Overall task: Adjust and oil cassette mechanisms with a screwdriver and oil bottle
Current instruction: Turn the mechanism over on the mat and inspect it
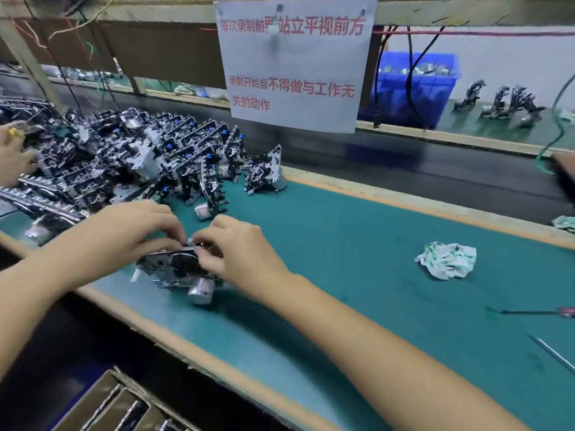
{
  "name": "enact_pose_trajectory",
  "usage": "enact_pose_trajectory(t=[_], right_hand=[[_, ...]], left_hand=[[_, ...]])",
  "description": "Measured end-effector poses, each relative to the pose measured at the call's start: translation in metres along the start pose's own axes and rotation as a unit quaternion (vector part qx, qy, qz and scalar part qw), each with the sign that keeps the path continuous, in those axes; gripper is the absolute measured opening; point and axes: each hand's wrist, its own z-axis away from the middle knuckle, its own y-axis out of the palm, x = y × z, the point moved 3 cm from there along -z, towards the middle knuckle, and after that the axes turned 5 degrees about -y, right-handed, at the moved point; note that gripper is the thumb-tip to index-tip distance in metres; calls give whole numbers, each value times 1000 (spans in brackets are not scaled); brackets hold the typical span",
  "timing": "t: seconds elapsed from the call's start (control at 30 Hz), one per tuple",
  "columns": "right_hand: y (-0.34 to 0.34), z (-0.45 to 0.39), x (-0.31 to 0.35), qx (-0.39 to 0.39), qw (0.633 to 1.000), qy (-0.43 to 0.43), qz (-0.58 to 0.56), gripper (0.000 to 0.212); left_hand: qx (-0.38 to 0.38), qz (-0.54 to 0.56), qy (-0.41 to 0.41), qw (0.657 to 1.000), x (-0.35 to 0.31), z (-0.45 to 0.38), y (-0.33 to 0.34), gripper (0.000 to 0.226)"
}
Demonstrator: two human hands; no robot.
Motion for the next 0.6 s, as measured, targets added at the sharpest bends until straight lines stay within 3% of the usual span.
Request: enact_pose_trajectory(t=[0.13, 0.3, 0.4, 0.5, 0.6], right_hand=[[-55, 59, -13, -58, 997, 55, -16, 18], [-116, 153, -30, -127, 977, 169, -37, 15], [-146, 211, -46, -180, 942, 275, -69, 10], [-170, 260, -60, -249, 879, 374, -163, 21], [-189, 292, -73, -279, 841, 420, -193, 19]], left_hand=[[70, 110, -18, 991, -58, -32, 8, 9], [168, 189, 115, 961, -152, -84, 24, 2], [225, 211, 174, 935, -211, -121, 49, 4], [255, 247, 212, 911, -265, -150, 75, 3], [283, 296, 223, 885, -304, -169, 96, 4]])
